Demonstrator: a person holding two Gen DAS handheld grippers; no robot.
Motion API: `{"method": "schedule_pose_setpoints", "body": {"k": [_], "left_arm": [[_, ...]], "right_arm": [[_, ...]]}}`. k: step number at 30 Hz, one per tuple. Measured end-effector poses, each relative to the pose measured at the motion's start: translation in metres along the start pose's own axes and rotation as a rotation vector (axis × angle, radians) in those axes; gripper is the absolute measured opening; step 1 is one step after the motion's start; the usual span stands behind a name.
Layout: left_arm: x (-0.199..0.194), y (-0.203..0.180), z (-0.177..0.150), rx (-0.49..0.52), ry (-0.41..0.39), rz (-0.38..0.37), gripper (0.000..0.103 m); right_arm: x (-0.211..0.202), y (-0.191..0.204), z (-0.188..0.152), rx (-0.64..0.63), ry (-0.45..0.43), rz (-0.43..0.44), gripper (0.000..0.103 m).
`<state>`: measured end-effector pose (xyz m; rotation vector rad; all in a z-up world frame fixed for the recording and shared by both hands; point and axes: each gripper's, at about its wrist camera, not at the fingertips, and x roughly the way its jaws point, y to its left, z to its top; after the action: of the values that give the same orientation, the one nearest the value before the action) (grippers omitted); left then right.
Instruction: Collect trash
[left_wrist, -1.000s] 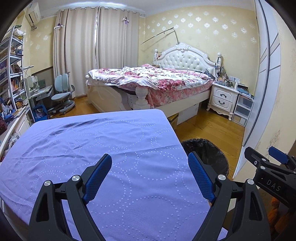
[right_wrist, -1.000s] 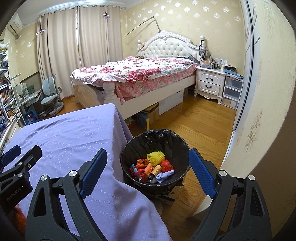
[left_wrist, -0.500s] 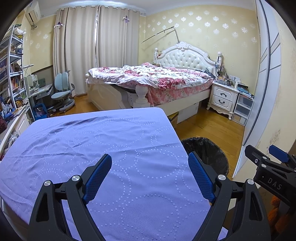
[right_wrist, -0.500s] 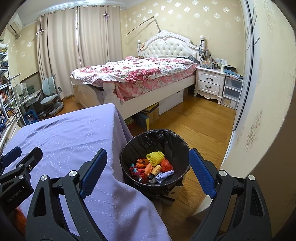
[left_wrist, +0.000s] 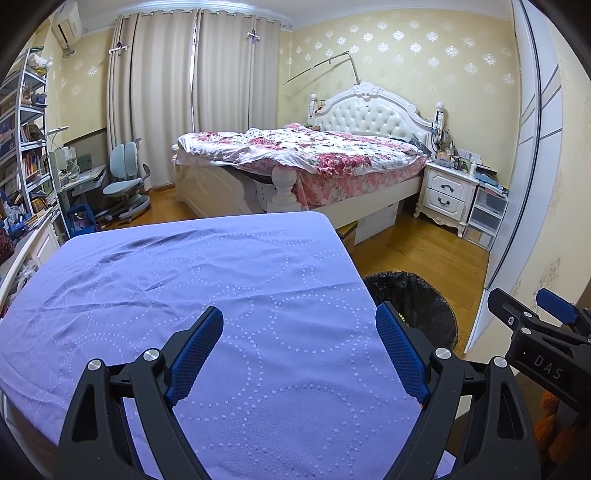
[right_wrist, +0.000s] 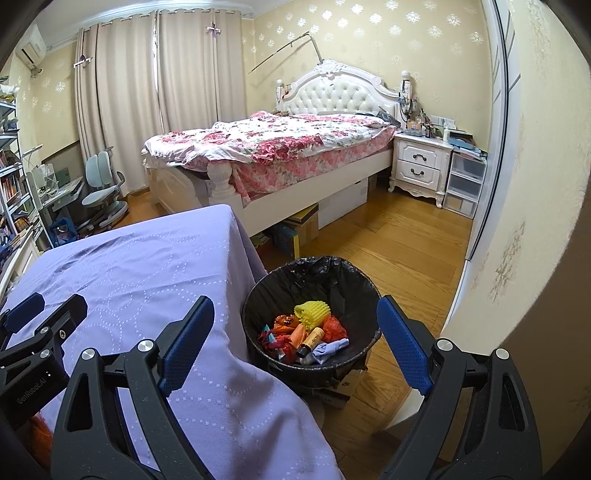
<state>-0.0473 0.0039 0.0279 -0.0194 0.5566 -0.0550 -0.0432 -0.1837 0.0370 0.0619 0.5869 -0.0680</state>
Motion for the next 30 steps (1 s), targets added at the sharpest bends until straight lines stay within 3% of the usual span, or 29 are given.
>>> {"method": "schedule_pose_setpoints", "body": {"k": [30], "left_arm": [[-0.0002,0.0013,0.0028,0.002,0.001,0.003,0.084]], "right_arm": [[-0.0005,0.0031,-0.0016,-0.003,0.003,0.000,0.088]]}}
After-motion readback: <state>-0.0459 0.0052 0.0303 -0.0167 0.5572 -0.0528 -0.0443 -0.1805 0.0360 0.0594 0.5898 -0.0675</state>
